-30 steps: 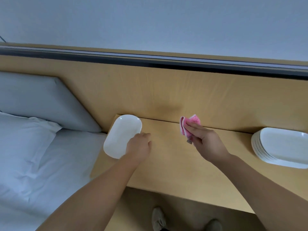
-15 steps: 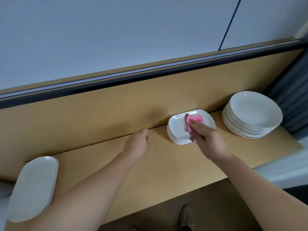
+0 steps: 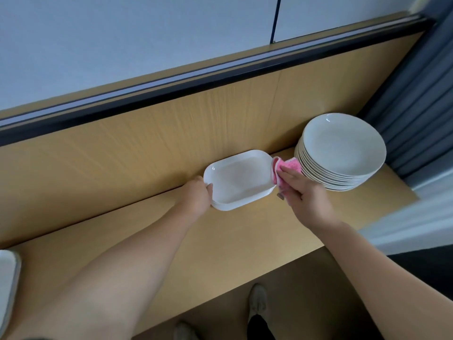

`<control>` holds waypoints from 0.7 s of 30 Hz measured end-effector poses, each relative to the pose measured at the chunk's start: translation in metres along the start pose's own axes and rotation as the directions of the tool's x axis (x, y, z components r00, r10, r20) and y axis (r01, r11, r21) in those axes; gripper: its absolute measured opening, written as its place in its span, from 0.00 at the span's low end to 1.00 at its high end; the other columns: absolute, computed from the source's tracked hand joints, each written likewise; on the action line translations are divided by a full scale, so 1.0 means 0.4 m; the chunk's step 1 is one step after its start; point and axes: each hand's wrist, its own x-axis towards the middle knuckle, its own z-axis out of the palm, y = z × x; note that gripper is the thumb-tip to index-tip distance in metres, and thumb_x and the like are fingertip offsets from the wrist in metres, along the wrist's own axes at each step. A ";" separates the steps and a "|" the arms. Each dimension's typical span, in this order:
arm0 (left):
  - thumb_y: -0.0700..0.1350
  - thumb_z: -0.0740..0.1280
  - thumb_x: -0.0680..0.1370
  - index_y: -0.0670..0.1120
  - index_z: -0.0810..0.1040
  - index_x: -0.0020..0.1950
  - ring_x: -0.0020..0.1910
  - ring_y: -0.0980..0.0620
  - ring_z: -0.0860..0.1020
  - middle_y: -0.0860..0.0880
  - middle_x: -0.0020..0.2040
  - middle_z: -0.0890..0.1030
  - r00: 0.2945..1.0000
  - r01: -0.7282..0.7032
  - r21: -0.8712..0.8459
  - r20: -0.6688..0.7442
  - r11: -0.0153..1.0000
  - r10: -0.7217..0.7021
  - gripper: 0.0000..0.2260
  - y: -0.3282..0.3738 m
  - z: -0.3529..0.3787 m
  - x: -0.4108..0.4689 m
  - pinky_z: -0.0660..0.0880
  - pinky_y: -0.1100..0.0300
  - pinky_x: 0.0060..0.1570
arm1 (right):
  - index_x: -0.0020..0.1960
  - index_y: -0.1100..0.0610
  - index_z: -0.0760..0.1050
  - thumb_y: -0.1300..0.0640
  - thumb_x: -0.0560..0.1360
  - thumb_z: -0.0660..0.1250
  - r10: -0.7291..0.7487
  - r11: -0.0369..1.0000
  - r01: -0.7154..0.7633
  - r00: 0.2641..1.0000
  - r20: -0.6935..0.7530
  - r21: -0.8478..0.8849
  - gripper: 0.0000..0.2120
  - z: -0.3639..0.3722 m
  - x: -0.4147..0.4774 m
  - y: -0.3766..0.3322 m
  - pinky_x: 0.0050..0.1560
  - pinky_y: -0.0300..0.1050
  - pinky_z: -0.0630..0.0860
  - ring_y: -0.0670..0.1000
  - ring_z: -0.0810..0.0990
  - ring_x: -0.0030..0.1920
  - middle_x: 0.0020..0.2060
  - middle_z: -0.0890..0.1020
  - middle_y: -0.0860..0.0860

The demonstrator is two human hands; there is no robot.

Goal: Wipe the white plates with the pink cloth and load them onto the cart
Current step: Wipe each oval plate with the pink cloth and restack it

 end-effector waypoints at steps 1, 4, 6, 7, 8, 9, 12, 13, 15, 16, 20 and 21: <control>0.51 0.56 0.83 0.41 0.72 0.54 0.40 0.48 0.72 0.46 0.47 0.78 1.000 0.020 -0.008 0.011 1.000 -0.020 0.14 0.004 0.002 0.003 0.62 0.57 0.31 | 0.68 0.53 0.75 0.63 0.80 0.64 -0.012 1.000 0.012 1.000 0.007 0.003 0.18 -0.001 0.002 0.006 0.57 0.44 0.76 0.42 0.77 0.47 0.61 0.80 0.49; 0.48 0.57 0.83 0.42 0.71 0.50 0.39 0.48 0.72 0.44 0.47 0.79 0.997 0.068 -0.036 0.028 0.997 -0.067 0.11 0.010 0.008 0.013 0.59 0.58 0.28 | 0.68 0.55 0.75 0.65 0.79 0.64 -0.025 0.999 0.024 1.000 0.010 0.031 0.18 -0.003 0.005 0.016 0.51 0.42 0.76 0.42 0.80 0.43 0.63 0.79 0.49; 0.47 0.57 0.82 0.41 0.72 0.50 0.39 0.47 0.72 0.43 0.48 0.79 0.994 0.103 -0.044 0.047 0.994 -0.101 0.10 0.014 0.012 0.023 0.60 0.58 0.29 | 0.68 0.54 0.75 0.64 0.80 0.64 -0.024 0.999 0.023 1.000 0.012 0.040 0.18 -0.004 0.006 0.025 0.53 0.46 0.78 0.45 0.81 0.47 0.65 0.78 0.48; 0.47 0.57 0.82 0.41 0.72 0.51 0.39 0.47 0.72 0.43 0.48 0.79 0.991 0.123 -0.050 0.057 0.991 -0.120 0.10 0.015 0.014 0.027 0.61 0.58 0.30 | 0.68 0.53 0.75 0.63 0.80 0.64 -0.022 0.999 0.021 1.000 0.018 0.037 0.18 -0.005 0.007 0.031 0.56 0.50 0.78 0.47 0.80 0.50 0.66 0.77 0.48; 0.47 0.57 0.82 0.41 0.72 0.51 0.38 0.47 0.72 0.44 0.47 0.78 0.988 0.141 -0.065 0.066 0.988 -0.136 0.10 0.015 0.016 0.030 0.62 0.58 0.30 | 0.69 0.53 0.74 0.63 0.80 0.64 -0.021 0.999 0.020 0.999 0.029 0.030 0.18 -0.005 0.009 0.037 0.59 0.53 0.78 0.48 0.80 0.51 0.67 0.76 0.47; 0.46 0.57 0.82 0.42 0.71 0.50 0.38 0.47 0.72 0.44 0.47 0.78 0.986 0.155 -0.091 0.071 0.984 -0.149 0.09 0.015 0.018 0.032 0.62 0.58 0.29 | 0.69 0.52 0.74 0.62 0.80 0.64 -0.023 0.999 0.022 0.999 0.037 0.023 0.18 -0.007 0.009 0.041 0.59 0.55 0.78 0.48 0.79 0.52 0.67 0.76 0.47; 0.45 0.56 0.82 0.41 0.71 0.51 0.36 0.48 0.73 0.44 0.46 0.77 0.984 0.177 -0.191 0.058 0.965 -0.169 0.08 0.014 0.019 0.030 0.63 0.58 0.29 | 0.69 0.51 0.74 0.62 0.80 0.64 -0.033 0.999 0.033 0.999 0.037 0.000 0.19 -0.011 0.013 0.043 0.59 0.58 0.77 0.48 0.79 0.53 0.66 0.77 0.48; 0.44 0.56 0.82 0.41 0.71 0.51 0.35 0.49 0.73 0.44 0.45 0.77 0.983 0.182 -0.232 0.048 0.956 -0.175 0.08 0.014 0.017 0.027 0.63 0.58 0.29 | 0.69 0.51 0.74 0.62 0.80 0.64 -0.030 1.000 0.030 0.999 0.040 -0.005 0.18 -0.012 0.014 0.043 0.59 0.59 0.77 0.48 0.79 0.53 0.66 0.77 0.48; 0.43 0.56 0.81 0.40 0.70 0.50 0.35 0.47 0.76 0.43 0.45 0.77 0.980 0.196 -0.328 0.049 0.924 -0.191 0.07 0.014 0.012 0.022 0.68 0.58 0.30 | 0.69 0.51 0.74 0.62 0.80 0.63 -0.030 1.000 0.030 0.998 0.046 -0.007 0.18 -0.015 0.016 0.042 0.59 0.59 0.77 0.48 0.78 0.53 0.64 0.78 0.49; 0.43 0.56 0.81 0.40 0.70 0.52 0.37 0.44 0.79 0.42 0.46 0.78 0.978 0.207 -0.386 0.059 0.899 -0.199 0.07 0.014 0.010 0.020 0.72 0.57 0.32 | 0.69 0.51 0.75 0.63 0.80 0.63 -0.036 0.999 0.036 0.998 0.048 -0.004 0.18 -0.016 0.017 0.043 0.59 0.59 0.77 0.47 0.77 0.52 0.62 0.79 0.49; 0.41 0.55 0.82 0.40 0.68 0.55 0.37 0.40 0.83 0.40 0.50 0.78 0.975 0.222 -0.527 0.095 0.820 -0.203 0.07 0.012 -0.002 0.008 0.80 0.50 0.40 | 0.68 0.53 0.75 0.65 0.79 0.64 -0.050 0.999 0.051 0.998 0.049 -0.012 0.19 -0.023 0.017 0.040 0.60 0.60 0.77 0.45 0.76 0.52 0.62 0.79 0.51; 0.42 0.55 0.82 0.40 0.68 0.55 0.37 0.40 0.83 0.40 0.50 0.78 0.976 0.214 -0.536 0.091 0.817 -0.196 0.07 0.010 -0.004 0.005 0.80 0.51 0.39 | 0.68 0.54 0.75 0.66 0.79 0.64 -0.054 0.998 0.055 0.998 0.043 -0.018 0.19 -0.026 0.016 0.037 0.61 0.60 0.76 0.46 0.77 0.53 0.63 0.79 0.51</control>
